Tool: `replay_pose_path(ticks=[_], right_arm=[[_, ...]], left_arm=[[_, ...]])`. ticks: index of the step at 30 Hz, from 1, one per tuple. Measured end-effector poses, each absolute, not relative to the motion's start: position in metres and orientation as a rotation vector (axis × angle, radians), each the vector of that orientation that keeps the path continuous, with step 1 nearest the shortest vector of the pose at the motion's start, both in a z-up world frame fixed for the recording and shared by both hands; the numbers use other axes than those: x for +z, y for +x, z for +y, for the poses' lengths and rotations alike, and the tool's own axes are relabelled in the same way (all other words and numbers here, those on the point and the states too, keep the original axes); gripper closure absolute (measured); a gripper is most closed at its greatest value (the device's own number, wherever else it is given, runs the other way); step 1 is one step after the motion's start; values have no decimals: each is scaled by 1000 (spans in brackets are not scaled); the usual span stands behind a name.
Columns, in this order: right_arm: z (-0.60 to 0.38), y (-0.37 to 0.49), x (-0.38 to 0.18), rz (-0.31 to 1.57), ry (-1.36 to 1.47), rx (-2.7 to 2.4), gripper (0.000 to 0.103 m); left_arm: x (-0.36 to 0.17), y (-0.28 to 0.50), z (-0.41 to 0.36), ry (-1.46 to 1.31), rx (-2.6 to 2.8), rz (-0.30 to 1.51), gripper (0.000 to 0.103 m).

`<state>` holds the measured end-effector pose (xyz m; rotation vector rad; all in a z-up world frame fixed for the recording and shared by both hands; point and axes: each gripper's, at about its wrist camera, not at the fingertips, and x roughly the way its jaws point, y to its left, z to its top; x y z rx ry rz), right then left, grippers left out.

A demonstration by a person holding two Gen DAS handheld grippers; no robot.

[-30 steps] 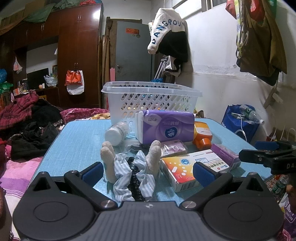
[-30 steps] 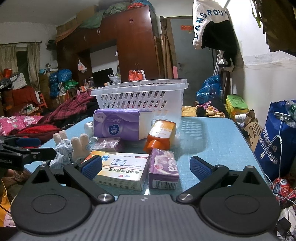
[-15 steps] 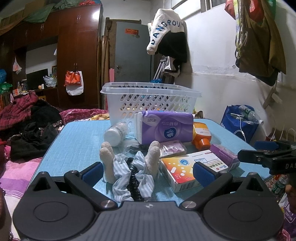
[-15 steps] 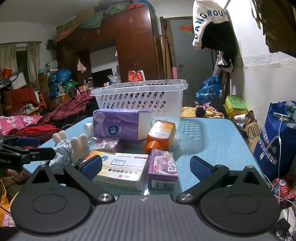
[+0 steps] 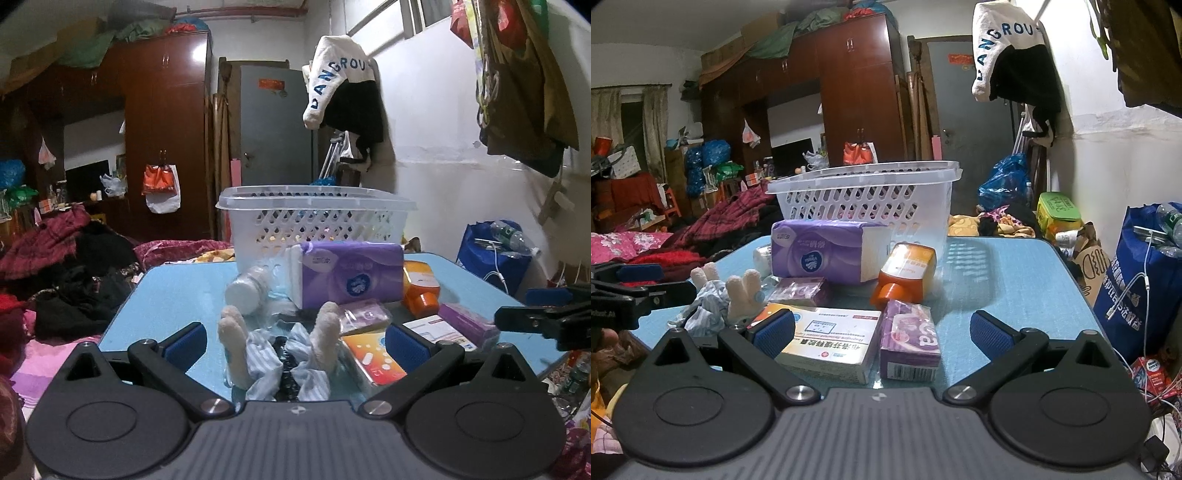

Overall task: Organize objects
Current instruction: 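Grasp the purple tissue pack with the left and right grippers together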

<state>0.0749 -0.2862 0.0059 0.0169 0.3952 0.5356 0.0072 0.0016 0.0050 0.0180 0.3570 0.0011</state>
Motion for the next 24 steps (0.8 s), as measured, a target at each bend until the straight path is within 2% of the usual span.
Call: replay_pose_path(ticks=[8,10,13,16,17,18,20,24], right_arm=[[-270,105,20,377,22,570,0],[-262,122,26,370,25,581,3],[-246,150,30,387,-10,591,13],[-235,170,26,421,-40,608,27],[-232,175,24,431,-48,617,30],[-230,177,22,434,-52,619,32],[-227,182,20,433,-61,631,33],[-226,186,17,434,-46,696,34]], left_arm=[[19,49,17,-47,-117,392,0],[26,70,18,-43,-181,402,3],[29,100,18,-8,-199,429,12],[26,123,26,-30,-227,463,21],[25,128,29,-40,-240,468,28],[24,132,31,-48,-245,466,35],[22,137,33,-45,-250,468,42],[15,144,39,-40,-278,483,48]])
